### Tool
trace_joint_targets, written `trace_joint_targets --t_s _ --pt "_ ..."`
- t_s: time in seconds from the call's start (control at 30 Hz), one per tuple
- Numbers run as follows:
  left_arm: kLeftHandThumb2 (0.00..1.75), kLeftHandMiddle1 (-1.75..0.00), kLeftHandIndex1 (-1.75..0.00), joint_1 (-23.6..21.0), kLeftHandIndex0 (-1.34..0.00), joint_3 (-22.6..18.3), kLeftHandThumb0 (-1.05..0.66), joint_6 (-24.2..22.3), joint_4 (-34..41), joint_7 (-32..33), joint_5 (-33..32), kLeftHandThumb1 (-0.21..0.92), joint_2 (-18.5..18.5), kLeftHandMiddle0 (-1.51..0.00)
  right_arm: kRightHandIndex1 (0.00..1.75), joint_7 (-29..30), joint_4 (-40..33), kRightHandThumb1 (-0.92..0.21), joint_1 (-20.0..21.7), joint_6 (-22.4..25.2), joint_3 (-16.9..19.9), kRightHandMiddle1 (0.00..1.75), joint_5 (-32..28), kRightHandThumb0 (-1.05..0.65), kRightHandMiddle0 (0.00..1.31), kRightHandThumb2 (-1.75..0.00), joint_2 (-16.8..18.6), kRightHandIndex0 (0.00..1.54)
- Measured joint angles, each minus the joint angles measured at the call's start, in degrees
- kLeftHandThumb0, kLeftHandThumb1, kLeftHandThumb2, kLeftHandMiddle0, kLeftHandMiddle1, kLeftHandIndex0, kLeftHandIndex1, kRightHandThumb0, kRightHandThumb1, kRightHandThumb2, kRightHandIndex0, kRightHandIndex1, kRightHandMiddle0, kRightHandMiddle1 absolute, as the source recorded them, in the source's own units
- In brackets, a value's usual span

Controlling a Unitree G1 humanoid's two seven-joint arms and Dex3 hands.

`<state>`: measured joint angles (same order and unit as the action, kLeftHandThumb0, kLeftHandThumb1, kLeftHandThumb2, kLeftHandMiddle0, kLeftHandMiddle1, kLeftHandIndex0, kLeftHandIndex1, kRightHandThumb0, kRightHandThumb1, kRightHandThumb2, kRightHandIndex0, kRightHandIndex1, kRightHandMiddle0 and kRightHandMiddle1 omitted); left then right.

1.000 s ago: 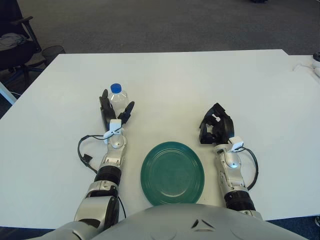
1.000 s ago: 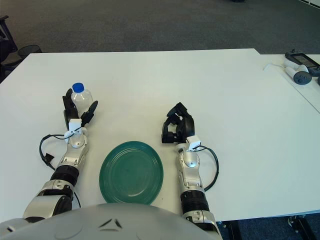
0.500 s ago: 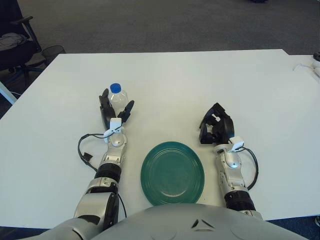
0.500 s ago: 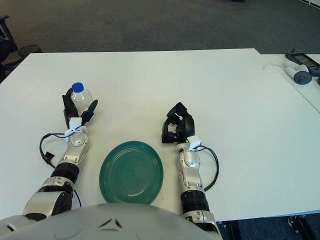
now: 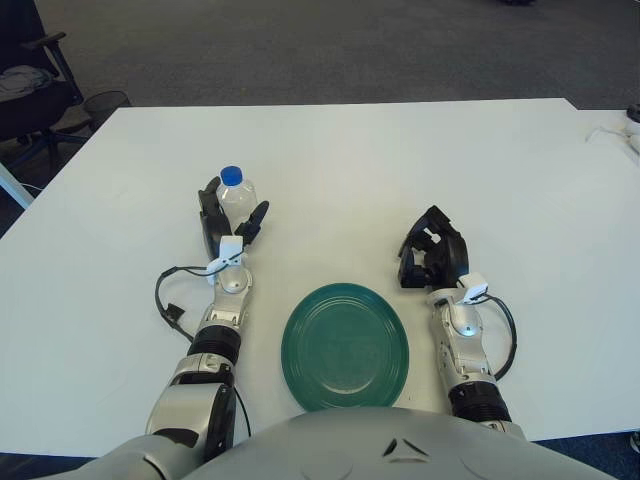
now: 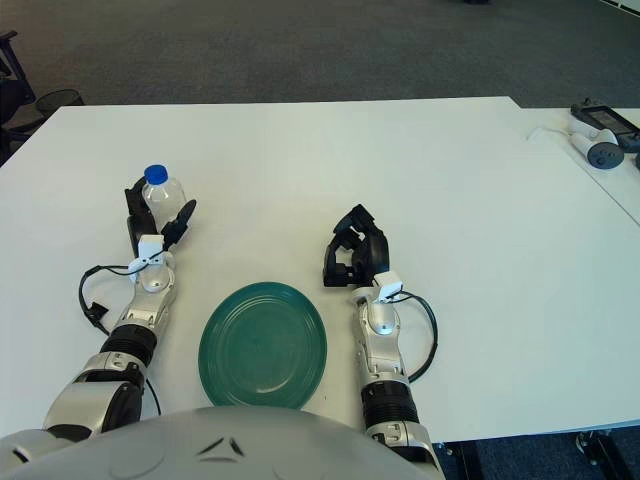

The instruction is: Put the bottle into the plate.

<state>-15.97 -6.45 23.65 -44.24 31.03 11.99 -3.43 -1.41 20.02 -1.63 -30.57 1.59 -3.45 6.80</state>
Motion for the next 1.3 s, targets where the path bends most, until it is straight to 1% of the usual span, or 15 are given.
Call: trace_joint_targets --t_s 0.33,0.43,0.47,0.5,0.53,0.57,0.6,0.67,0.7,0.73,0.87,0.93,0.97,1.07,1.3 --pt "0.04 -0.74 -0.82 0.0 0.0 1.5 -1.04 0.0 -0.1 0.7 1.6 0.92 -0.8 0.0 1.66 -0.5 0.0 0.03 0.0 0.0 0.0 1.75 -0.4 0.0 0.64 -1.68 0.0 0.9" --pt "0.04 -0.9 -0.84 0.0 0.0 2.1 -1.02 -1.0 0.0 1.2 2.5 0.92 -1.2 0.0 1.66 -0.5 -0.1 0.03 0.0 0.0 0.0 1.75 -0.4 0.0 0.64 -1.68 0.0 0.9" --pt "0.05 -0.95 -0.94 0.0 0.0 2.2 -1.01 -1.3 0.0 1.4 2.7 0.91 -1.3 -0.03 1.66 -0.5 -0.1 0.03 0.0 0.0 0.0 1.75 -0.4 0.0 0.64 -1.68 0.0 0.9" --pt "0.05 -1.06 -1.11 0.0 0.0 2.5 -1.0 -2.0 0.2 1.7 3.2 0.91 -1.6 -0.04 1.66 -0.5 -0.1 0.03 0.0 0.0 0.0 1.75 -0.4 0.0 0.64 -1.68 0.0 0.9" --pt "0.05 -1.3 -1.34 0.0 -0.1 2.8 -0.95 -2.5 0.3 1.9 3.6 0.9 -1.8 -0.22 1.66 -0.5 -0.1 0.03 -0.1 0.0 0.0 1.75 -0.4 0.0 0.64 -1.69 0.0 0.9" --pt "0.05 -1.39 -1.42 0.0 -0.14 3.1 -0.93 -2.8 0.4 2.1 4.3 0.89 -2.2 -0.28 1.66 -0.5 -0.2 0.03 -0.1 0.0 0.0 1.75 -0.4 0.0 0.64 -1.69 0.0 0.9" --pt "0.05 -1.52 -1.54 0.0 -0.24 3.6 -0.88 -3.0 0.4 2.4 4.9 0.88 -2.7 -0.44 1.66 -0.5 -0.2 0.03 -0.1 0.0 0.0 1.75 -0.4 0.0 0.64 -1.69 0.0 0.9" --pt "0.05 -1.65 -1.66 0.0 -0.39 4.5 -0.81 -3.0 0.2 2.5 6.2 0.86 -3.7 -0.65 1.66 -0.5 -0.2 0.04 -0.1 0.0 -0.1 1.75 -0.4 0.0 0.65 -1.69 0.0 0.9" --pt "0.06 -1.67 -1.68 0.0 -0.42 4.9 -0.79 -2.9 0.1 2.5 6.6 0.86 -4.1 -0.69 1.66 -0.5 -0.2 0.04 -0.1 0.0 -0.1 1.75 -0.4 0.0 0.65 -1.69 0.0 0.9" --pt "0.06 -1.7 -1.7 0.0 -0.49 5.3 -0.76 -2.7 -0.1 2.5 7.0 0.85 -4.5 -0.78 1.66 -0.5 -0.2 0.04 -0.1 0.0 -0.1 1.75 -0.4 0.0 0.65 -1.69 0.0 0.9" --pt "0.1 -1.73 -1.73 -0.2 -0.6 6.6 -0.69 -1.6 -1.1 2.5 8.1 0.84 -5.8 -0.93 1.65 -0.3 -0.2 0.05 -0.1 0.0 -0.1 1.75 -0.4 0.0 0.66 -1.7 0.0 0.91" --pt "0.37 -1.74 -1.74 -0.4 -0.66 7.0 -0.67 -1.2 -1.5 2.6 8.4 0.71 -6.1 -1.0 1.65 -0.2 -0.2 0.06 -0.1 0.0 -0.1 1.75 -0.4 0.0 0.67 -1.71 0.0 0.92" --pt "0.43 -1.74 -1.74 -0.5 -0.67 7.2 -0.67 -1.0 -1.7 2.6 8.5 0.68 -6.3 -1.01 1.65 -0.2 -0.2 0.06 -0.1 0.0 -0.1 1.75 -0.4 0.0 0.67 -1.71 0.0 0.92" --pt "0.59 -1.75 -1.75 -0.8 -0.79 7.6 -0.67 -0.6 -2.3 2.9 8.8 0.63 -6.8 -1.1 1.65 0.1 -0.2 0.07 -0.1 0.0 -0.1 1.75 -0.4 0.0 0.67 -1.72 0.0 0.93" --pt "0.65 -1.75 -1.75 -1.1 -0.95 8.7 -0.7 0.1 -2.8 3.9 9.3 0.65 -7.6 -1.21 1.65 0.1 -0.3 0.07 -0.2 0.0 -0.1 1.75 -0.4 0.0 0.67 -1.72 0.0 0.93"
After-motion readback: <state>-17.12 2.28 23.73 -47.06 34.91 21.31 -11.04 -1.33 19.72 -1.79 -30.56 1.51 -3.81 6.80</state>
